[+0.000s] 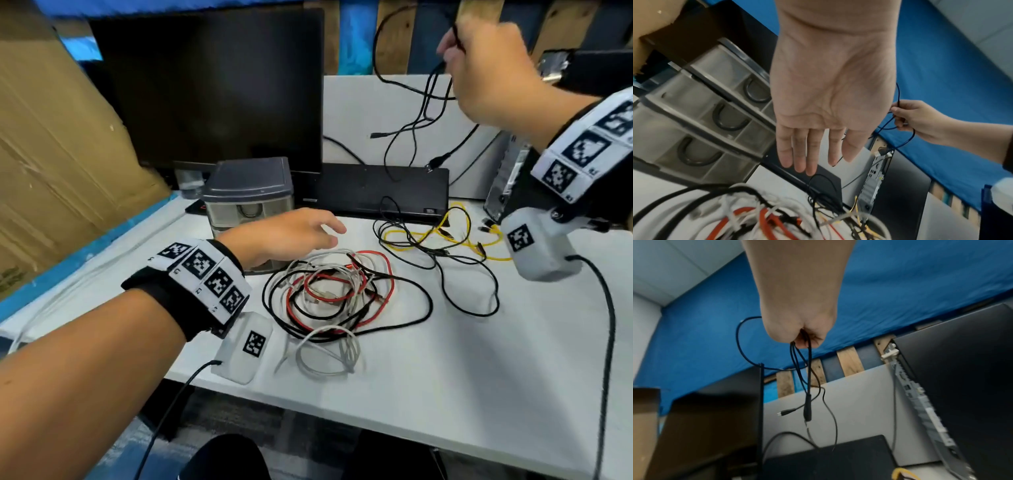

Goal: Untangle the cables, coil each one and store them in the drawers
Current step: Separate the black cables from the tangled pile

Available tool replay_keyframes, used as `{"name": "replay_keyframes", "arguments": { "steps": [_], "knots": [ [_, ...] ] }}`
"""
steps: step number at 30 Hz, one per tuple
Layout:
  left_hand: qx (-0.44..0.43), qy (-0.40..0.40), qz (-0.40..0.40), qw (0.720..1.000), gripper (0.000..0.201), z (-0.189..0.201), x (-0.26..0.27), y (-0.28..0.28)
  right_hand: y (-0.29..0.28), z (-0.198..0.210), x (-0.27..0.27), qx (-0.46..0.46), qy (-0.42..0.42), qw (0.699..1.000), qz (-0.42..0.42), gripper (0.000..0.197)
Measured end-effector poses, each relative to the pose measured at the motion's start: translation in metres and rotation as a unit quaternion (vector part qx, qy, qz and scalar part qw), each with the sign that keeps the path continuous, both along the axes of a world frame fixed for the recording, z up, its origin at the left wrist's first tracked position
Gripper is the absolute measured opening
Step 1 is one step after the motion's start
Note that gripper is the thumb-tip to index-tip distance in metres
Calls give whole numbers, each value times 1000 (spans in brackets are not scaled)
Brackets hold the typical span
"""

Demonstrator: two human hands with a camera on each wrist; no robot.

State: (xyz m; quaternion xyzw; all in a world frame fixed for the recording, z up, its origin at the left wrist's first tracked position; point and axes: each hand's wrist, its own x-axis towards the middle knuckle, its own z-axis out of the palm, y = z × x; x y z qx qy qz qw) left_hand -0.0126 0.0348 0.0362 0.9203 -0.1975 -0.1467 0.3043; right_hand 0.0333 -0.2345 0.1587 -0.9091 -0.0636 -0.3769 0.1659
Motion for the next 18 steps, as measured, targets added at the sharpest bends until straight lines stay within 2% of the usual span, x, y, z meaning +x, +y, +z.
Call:
{"name": "replay_keyframes", "arguments": {
  "steps": [3, 5, 6, 8, 9, 10, 12, 16, 17, 18],
  "knots": [
    [57, 45, -34, 997, 45, -16, 3, -4, -14, -33, 9, -79, 46, 996, 13, 20],
    [117, 71, -61, 989, 47, -28, 6, -5, -20, -69, 11, -186, 169, 967, 32, 17],
    [142, 74, -67, 985, 46, -32, 8, -4, -20, -89, 10, -256, 259, 930, 34, 18],
    [164, 79, -63, 981, 45, -38, 11, -2, -18, -126, 6, -344, 426, 837, -8, 26],
    [169, 79, -62, 980, 44, -42, 13, 0, -18, -140, 3, -363, 469, 805, -29, 31],
    [178, 79, -67, 979, 43, -44, 14, 2, -17, -147, 1, -345, 500, 793, -40, 34],
    [202, 75, -79, 973, 45, -50, 15, 7, -14, -149, 0, -307, 512, 801, -39, 37],
    [204, 66, -83, 973, 46, -56, 18, 16, -4, -143, 7, -250, 445, 859, 34, 36],
    [192, 75, -78, 976, 47, -57, 19, 18, -1, -145, 8, -234, 458, 856, 48, 40],
    [179, 86, -71, 978, 48, -58, 21, 20, 5, -148, 6, -232, 488, 840, 53, 45]
  ]
}}
